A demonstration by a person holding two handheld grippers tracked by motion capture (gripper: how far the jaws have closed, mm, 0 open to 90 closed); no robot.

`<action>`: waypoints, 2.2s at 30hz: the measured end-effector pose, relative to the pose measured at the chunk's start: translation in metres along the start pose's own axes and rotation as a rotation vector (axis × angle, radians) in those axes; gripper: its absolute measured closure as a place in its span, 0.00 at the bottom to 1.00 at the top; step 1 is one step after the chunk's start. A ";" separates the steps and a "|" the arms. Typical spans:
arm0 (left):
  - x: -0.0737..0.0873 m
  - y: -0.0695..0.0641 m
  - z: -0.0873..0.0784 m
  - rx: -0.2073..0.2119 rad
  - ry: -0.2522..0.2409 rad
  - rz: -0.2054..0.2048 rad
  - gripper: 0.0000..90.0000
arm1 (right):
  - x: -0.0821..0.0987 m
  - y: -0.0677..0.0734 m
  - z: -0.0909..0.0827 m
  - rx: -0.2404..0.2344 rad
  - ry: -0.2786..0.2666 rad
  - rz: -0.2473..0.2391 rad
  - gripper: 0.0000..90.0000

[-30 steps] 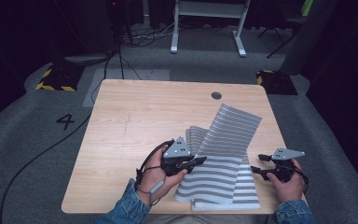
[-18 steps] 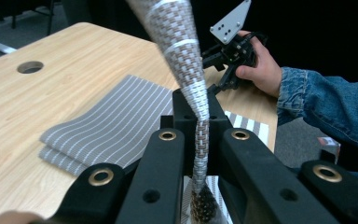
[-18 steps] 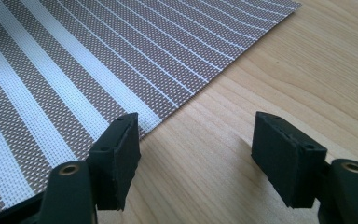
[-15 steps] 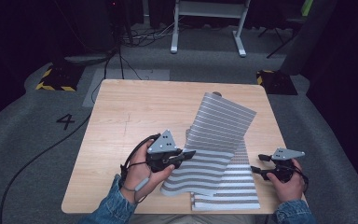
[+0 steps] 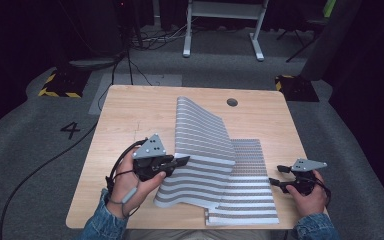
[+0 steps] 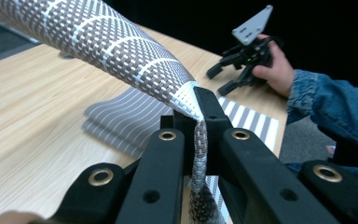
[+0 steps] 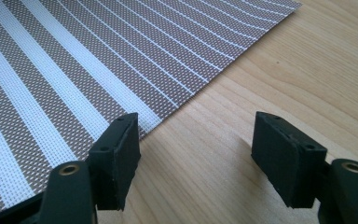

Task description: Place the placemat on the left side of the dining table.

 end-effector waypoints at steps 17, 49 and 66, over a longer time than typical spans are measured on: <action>0.026 0.085 -0.025 -0.061 0.110 -0.213 0.98 | 0.000 0.000 0.000 0.001 -0.001 0.000 0.36; 0.070 0.136 0.001 -0.521 0.183 -0.223 0.36 | 0.000 0.000 0.000 0.001 0.000 0.000 0.36; 0.083 0.103 0.097 -0.338 0.271 -0.145 0.34 | 0.000 0.000 0.000 0.002 0.001 0.000 0.36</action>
Point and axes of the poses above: each handheld gripper's, and its own axes: z roughly forward along the jaws, x roughly out of its underside, y roughly to its left, the point moved 3 cm from there along z, roughly forward along the jaws, and after that the axes turned 7 degrees about -z, right-handed, at the moved point
